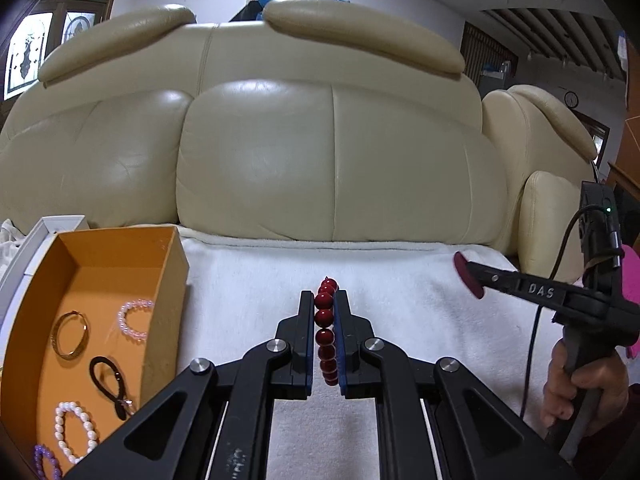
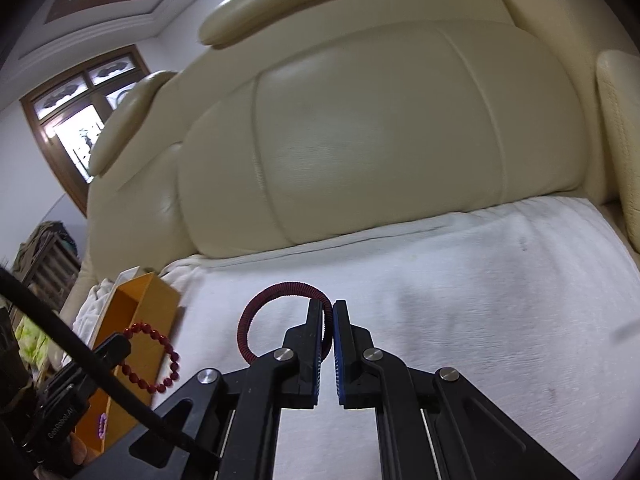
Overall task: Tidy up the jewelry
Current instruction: 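Lift both held items and carry them toward the orange box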
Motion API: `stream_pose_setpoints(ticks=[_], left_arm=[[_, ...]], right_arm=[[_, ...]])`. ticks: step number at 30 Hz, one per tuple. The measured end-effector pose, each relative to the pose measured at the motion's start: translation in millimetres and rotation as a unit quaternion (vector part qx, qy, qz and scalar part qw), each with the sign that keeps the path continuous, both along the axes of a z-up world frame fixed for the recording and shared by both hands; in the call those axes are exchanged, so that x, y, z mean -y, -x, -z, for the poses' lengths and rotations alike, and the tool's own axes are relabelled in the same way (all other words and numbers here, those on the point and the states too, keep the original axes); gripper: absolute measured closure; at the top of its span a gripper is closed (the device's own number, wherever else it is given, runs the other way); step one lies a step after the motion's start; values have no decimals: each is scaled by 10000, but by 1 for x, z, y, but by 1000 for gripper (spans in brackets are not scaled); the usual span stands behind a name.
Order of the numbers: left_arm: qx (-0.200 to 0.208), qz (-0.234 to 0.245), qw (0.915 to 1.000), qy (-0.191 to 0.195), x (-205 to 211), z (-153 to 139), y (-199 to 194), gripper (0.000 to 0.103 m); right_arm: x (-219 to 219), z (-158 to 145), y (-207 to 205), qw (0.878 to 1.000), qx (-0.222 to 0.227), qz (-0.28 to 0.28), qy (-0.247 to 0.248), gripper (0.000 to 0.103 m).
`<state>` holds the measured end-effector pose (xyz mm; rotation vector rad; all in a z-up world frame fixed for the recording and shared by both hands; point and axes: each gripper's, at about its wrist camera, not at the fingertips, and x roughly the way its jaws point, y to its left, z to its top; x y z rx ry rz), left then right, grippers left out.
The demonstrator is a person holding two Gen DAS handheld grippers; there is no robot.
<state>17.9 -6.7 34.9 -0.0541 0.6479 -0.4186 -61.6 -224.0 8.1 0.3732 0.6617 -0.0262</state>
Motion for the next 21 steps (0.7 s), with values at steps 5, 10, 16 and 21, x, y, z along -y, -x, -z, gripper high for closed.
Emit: stream_pose_setpoints(ticks=[5, 10, 16, 21], left_arm=[[56, -157, 9998, -83, -12, -3, 12, 94], [191, -280, 9993, -175, -23, -8, 28, 94], [309, -418, 9980, -373, -28, -9, 40, 94], [406, -520, 9970, -414, -32, -13, 42, 94]], right_arm=[[-27, -2, 1, 9995, 27, -284, 161, 97], [-49, -3, 8, 9986, 64, -491, 203, 97], [-67, -7, 19, 9973, 153, -665, 264, 97], [-74, -4, 21, 9967, 136, -736, 328, 97]])
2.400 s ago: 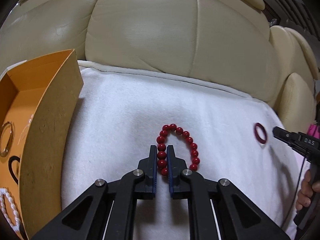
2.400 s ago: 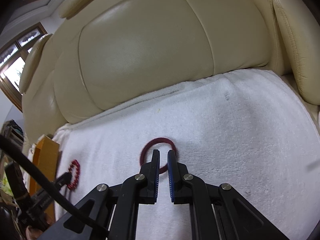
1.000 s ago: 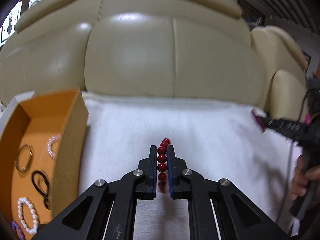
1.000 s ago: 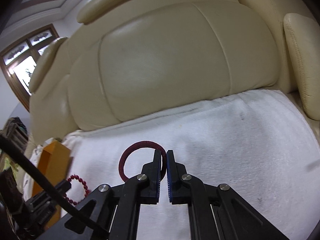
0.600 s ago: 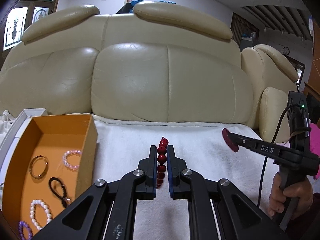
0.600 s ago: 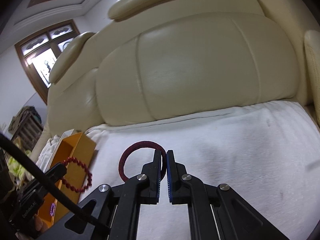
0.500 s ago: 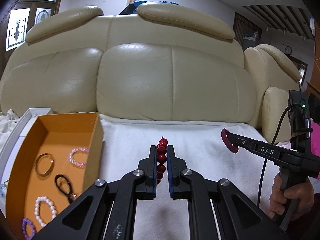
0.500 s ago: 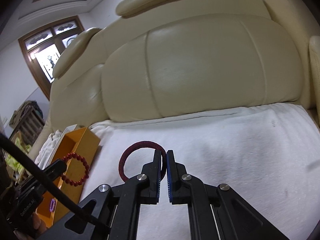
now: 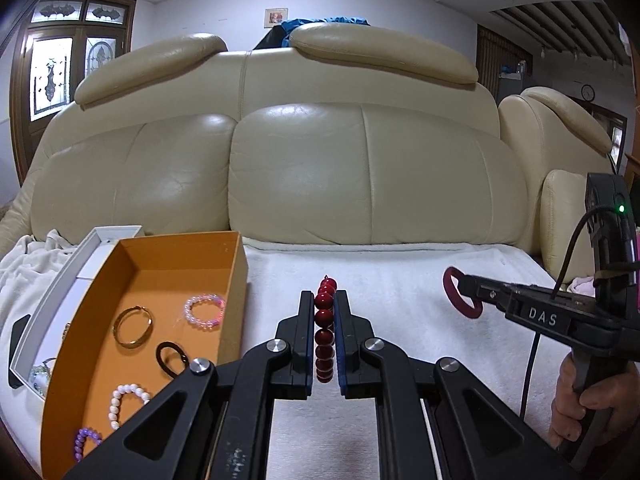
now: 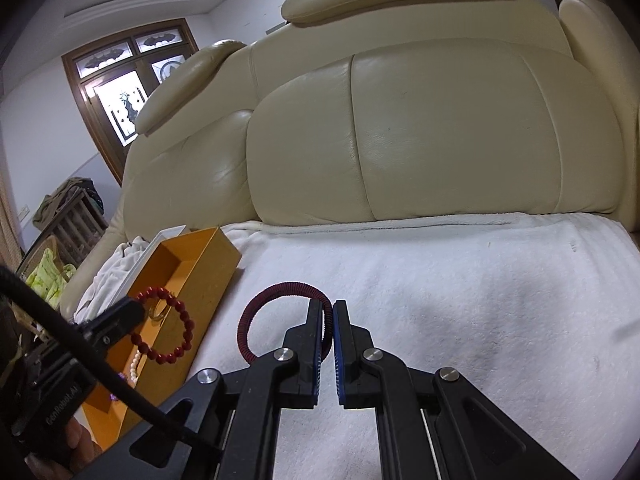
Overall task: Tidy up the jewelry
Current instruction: 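Lift both held items and carry them toward the orange box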
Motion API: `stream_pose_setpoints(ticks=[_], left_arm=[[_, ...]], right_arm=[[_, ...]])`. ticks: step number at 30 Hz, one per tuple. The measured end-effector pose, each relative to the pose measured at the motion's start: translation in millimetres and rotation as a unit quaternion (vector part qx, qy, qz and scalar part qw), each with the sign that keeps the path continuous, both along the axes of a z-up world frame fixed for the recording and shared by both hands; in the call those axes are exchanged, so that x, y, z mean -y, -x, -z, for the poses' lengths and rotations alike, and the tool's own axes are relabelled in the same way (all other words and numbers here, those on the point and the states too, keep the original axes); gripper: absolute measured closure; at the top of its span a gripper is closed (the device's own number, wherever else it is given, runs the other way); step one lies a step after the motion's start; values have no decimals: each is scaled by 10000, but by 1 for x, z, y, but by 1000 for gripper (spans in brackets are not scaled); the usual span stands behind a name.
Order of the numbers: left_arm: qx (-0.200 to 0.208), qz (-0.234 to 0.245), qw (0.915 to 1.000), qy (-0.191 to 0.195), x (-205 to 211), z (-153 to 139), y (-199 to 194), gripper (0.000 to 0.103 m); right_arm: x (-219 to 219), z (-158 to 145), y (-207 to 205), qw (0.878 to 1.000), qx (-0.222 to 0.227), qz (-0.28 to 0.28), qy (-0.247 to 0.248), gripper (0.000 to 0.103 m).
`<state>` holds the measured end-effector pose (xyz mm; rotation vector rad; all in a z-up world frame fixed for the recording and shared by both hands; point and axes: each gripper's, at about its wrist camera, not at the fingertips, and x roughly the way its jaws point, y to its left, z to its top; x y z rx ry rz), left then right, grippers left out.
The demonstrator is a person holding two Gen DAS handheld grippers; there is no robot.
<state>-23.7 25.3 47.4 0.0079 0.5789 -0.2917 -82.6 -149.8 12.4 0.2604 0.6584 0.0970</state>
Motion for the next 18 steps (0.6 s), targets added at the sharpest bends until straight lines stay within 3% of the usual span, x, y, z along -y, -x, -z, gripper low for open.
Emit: stream_pose_setpoints(ticks=[18], left_arm=[[165, -226, 9996, 39, -13, -8, 17, 94]], right_arm=[[-23, -6, 6, 9996, 203, -154, -141, 97]])
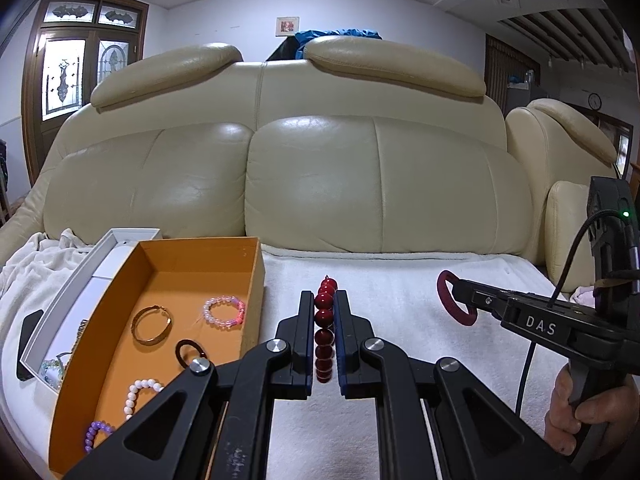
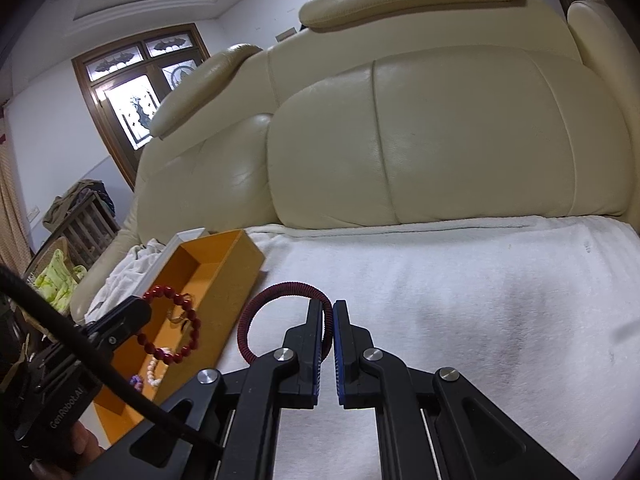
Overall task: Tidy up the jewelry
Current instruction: 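Lift both held items and carry them toward the orange box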
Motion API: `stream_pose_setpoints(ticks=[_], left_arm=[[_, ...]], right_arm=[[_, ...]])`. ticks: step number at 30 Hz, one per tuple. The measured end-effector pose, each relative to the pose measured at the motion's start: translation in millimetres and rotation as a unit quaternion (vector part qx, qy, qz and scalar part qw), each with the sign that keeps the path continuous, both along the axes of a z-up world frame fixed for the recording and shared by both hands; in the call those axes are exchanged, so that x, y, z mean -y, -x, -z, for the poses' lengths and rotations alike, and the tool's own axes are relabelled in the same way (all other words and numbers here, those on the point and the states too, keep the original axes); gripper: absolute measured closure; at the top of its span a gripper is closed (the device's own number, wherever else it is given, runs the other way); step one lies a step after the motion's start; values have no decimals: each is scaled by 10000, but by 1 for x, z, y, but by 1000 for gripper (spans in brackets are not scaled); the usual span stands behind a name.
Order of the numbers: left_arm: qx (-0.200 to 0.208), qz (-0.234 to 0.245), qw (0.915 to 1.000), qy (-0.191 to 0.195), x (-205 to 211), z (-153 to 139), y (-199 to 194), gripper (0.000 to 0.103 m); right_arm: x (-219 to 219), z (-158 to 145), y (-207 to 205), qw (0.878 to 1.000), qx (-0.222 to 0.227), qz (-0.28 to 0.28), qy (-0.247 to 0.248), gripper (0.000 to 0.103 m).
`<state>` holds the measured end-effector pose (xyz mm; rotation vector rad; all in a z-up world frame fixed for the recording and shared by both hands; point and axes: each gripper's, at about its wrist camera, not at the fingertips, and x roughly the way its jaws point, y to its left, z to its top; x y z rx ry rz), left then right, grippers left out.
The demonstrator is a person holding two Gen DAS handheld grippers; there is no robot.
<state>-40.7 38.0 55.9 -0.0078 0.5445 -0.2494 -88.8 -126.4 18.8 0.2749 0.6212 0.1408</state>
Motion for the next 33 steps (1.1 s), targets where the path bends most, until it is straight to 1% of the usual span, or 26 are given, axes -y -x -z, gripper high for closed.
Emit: stream_pose_setpoints(ticks=[3, 6, 14, 17, 22, 26, 30, 33], left_arm=[[25, -70, 10000, -7, -5, -2, 4, 94], [60, -167, 9998, -98, -12, -4, 7, 94], [34, -596, 9980, -196, -48, -5, 15, 94], [-61, -759, 9969, -188, -62, -2, 18, 94], [-120, -975, 9949, -229, -76, 2, 25, 94], [-207, -1098, 9934, -277, -84, 6, 28, 94], [-199, -1181, 9924, -277, -90, 8, 33, 94], [-355, -1263, 9912, -198, -97, 15, 35, 94]], right_arm=[[-9, -2, 5, 9999, 87, -68, -78, 97], [-21, -2, 10, 9997, 146, -142, -147, 97], [-53, 5, 18, 9986, 130, -440, -263, 97], [-67, 7, 19, 9977, 100, -597, -315, 97], [-89, 7, 23, 9954, 136, -907, -266, 97], [-101, 6, 26, 9933, 175, -1126, -209, 97], [-110, 7, 29, 9914, 157, -1284, -200, 97], [-117, 9, 28, 9897, 114, -1413, -208, 97]])
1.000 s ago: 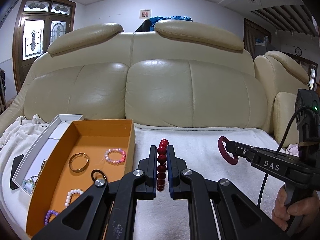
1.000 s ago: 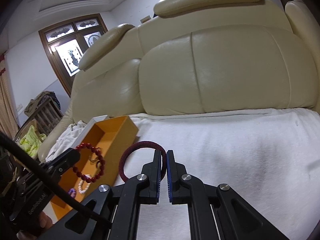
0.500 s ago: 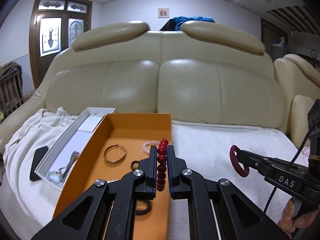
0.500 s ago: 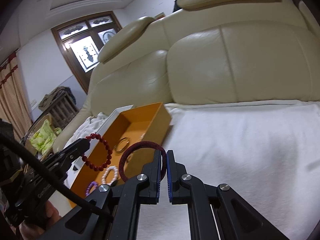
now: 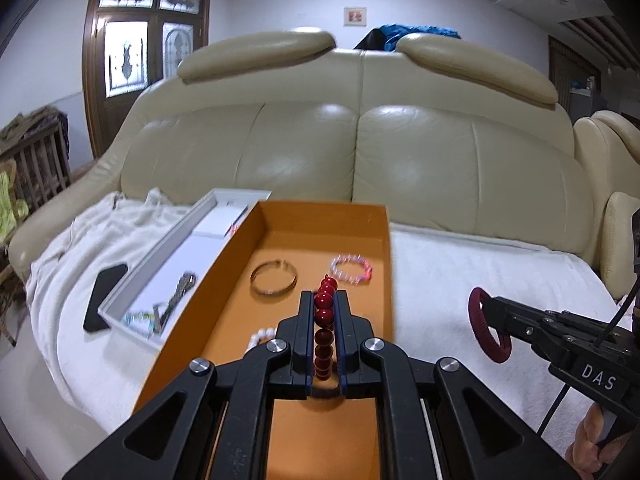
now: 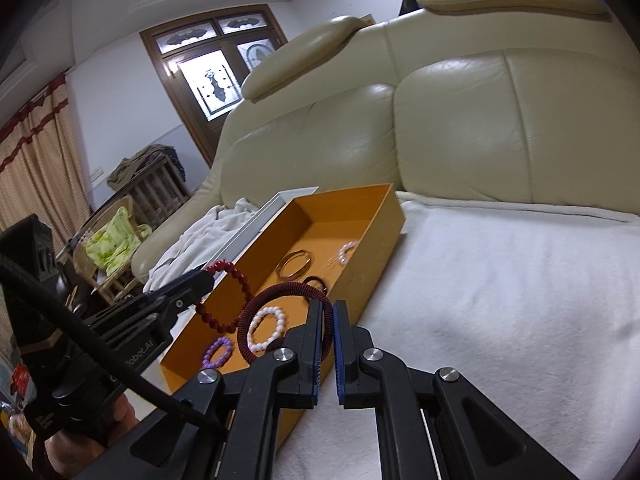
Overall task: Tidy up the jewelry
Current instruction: 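Lift both held items and carry them toward the orange box, then lower the red bead bracelet and rubber ring into the box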
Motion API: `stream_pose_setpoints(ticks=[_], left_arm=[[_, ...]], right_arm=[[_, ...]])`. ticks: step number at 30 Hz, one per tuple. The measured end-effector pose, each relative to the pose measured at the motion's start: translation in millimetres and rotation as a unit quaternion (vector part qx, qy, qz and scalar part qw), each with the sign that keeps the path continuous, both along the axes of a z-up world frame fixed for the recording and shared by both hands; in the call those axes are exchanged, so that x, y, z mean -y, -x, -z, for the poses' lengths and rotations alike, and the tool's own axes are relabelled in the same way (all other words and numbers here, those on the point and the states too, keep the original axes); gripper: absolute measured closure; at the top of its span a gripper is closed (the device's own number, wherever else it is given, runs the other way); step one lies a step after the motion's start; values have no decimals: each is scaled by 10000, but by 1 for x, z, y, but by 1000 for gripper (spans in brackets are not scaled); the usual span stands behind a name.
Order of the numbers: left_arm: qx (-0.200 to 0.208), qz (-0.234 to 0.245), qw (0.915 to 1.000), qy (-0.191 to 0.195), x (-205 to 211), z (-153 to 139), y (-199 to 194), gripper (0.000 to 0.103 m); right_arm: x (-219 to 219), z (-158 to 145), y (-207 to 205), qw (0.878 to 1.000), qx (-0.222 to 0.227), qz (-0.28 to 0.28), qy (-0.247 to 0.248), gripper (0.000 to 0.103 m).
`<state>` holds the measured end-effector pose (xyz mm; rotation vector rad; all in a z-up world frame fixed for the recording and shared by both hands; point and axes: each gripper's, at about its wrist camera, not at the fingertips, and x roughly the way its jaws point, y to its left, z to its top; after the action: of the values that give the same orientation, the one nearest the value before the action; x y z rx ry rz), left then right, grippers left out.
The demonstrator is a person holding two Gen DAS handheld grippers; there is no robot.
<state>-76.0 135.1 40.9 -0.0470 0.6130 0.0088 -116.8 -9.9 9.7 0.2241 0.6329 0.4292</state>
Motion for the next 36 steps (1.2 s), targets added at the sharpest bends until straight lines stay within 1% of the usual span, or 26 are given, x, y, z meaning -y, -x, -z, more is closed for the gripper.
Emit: stream_pose_setpoints(ticks=[3, 6, 9, 14, 23, 31, 36], left_arm=[[-58, -95, 9999, 14, -8, 4, 7, 94], [-127, -182, 9996, 172, -19, 8, 16, 94], [-215, -329, 9991, 184, -29, 13, 26, 94], [-436, -528, 9973, 278, -47, 25, 37, 94], [-528, -623, 9966, 109, -45, 34, 37, 94], [-613, -597, 9963, -131, -41, 39, 32, 94], [-774, -644, 9947, -214, -44, 45, 26, 94]], right_arm=[[-8, 3, 0, 9998, -40, -169, 3, 97], [-17, 6, 1, 9994, -42, -355, 19, 97], [-24, 8, 3, 9987, -41, -506, 30, 97], [-40, 15, 7, 9969, -107, -772, 72, 97], [-72, 32, 16, 9922, -270, -1186, 290, 97], [-79, 47, 15, 9907, -457, -1239, 318, 97], [-79, 52, 13, 9903, -586, -1222, 307, 97]])
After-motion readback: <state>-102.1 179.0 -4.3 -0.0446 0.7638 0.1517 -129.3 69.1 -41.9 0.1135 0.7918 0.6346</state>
